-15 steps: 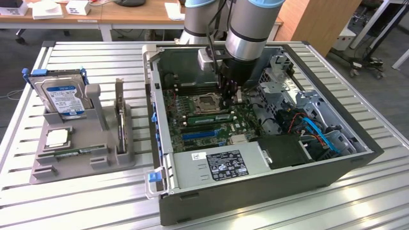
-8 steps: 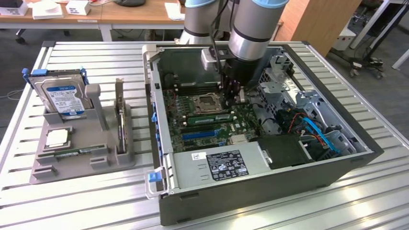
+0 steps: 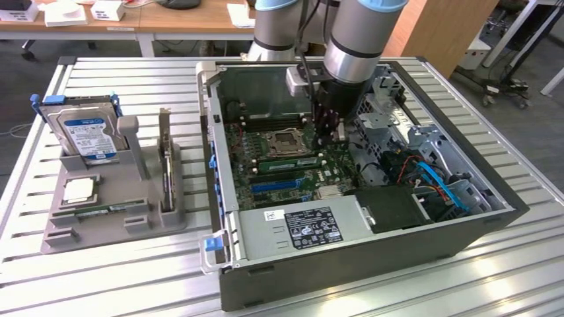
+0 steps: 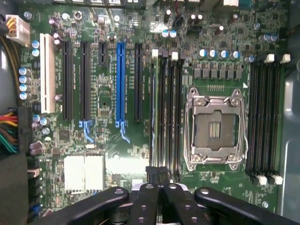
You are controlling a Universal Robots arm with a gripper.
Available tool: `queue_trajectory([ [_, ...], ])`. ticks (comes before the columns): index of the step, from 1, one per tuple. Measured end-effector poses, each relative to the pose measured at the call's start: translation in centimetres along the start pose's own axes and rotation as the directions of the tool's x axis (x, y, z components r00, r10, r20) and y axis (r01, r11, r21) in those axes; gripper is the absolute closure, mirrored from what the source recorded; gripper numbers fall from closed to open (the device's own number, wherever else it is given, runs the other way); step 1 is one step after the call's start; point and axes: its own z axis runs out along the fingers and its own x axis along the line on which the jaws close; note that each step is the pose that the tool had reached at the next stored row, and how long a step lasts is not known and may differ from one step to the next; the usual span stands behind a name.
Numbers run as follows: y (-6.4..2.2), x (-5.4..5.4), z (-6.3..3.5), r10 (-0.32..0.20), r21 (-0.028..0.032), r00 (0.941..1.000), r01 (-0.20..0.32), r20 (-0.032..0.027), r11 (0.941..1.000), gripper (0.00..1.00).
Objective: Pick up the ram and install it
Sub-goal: 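Press down the ram until it locks into place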
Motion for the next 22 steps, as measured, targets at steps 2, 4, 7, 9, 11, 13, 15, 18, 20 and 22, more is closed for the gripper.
queue_trajectory([
  [2, -0.27, 0.00, 0.00, 0.000, 0.0000, 1.0000, 0.000, 0.0000, 1.0000, 0.91],
  [4, -0.54, 0.00, 0.00, 0.000, -0.0001, 1.0000, 0.000, 0.0000, 1.0000, 0.91],
  [7, -0.86, 0.00, 0.00, 0.000, 0.0000, 1.0000, 0.000, 0.0001, 1.0000, 0.91],
  [9, -0.92, 0.00, 0.00, 0.000, 0.0000, 1.0000, 0.000, 0.0000, 1.0000, 0.91],
  [11, -0.92, 0.00, 0.00, 0.000, 0.0000, 1.0000, 0.000, 0.0000, 1.0000, 0.91],
  [13, -0.92, 0.00, 0.00, 0.000, 0.0000, 1.0000, 0.000, 0.0000, 1.0000, 0.91],
  [15, -0.92, 0.00, 0.00, 0.000, 0.0000, 1.0000, 0.000, 0.0000, 1.0000, 0.91],
  [18, -0.93, 0.00, 0.18, 0.000, 0.0001, 1.0000, 0.000, 0.0003, 1.0000, 0.91],
  [20, -0.93, 0.01, 0.33, 0.000, 0.0000, 1.0000, 0.000, 0.0004, 1.0000, 0.91],
  [22, -0.93, 0.02, 0.51, 0.000, 0.0000, 1.0000, 0.000, 0.0003, 1.0000, 0.91],
])
